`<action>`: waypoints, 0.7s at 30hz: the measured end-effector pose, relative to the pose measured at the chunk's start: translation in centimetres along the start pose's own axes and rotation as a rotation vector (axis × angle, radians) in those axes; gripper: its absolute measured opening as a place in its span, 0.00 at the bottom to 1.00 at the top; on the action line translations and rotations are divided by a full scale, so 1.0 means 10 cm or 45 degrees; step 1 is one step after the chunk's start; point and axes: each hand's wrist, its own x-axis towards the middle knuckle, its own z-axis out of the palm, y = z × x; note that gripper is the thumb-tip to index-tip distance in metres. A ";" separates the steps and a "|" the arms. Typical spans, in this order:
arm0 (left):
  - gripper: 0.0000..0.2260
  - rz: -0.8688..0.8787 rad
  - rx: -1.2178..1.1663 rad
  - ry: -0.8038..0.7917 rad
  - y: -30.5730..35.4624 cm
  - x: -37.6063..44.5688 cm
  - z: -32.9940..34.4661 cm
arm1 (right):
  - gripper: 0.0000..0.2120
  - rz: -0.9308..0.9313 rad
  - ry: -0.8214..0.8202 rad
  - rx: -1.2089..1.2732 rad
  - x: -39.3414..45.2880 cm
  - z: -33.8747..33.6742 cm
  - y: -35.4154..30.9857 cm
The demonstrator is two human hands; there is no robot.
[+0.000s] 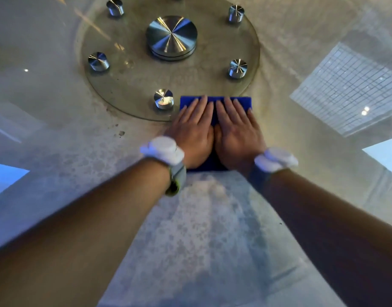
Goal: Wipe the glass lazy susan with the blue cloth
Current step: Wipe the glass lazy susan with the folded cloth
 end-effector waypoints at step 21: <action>0.25 0.048 -0.028 0.022 0.36 0.10 0.07 | 0.29 0.062 -0.130 -0.023 -0.15 -0.18 0.34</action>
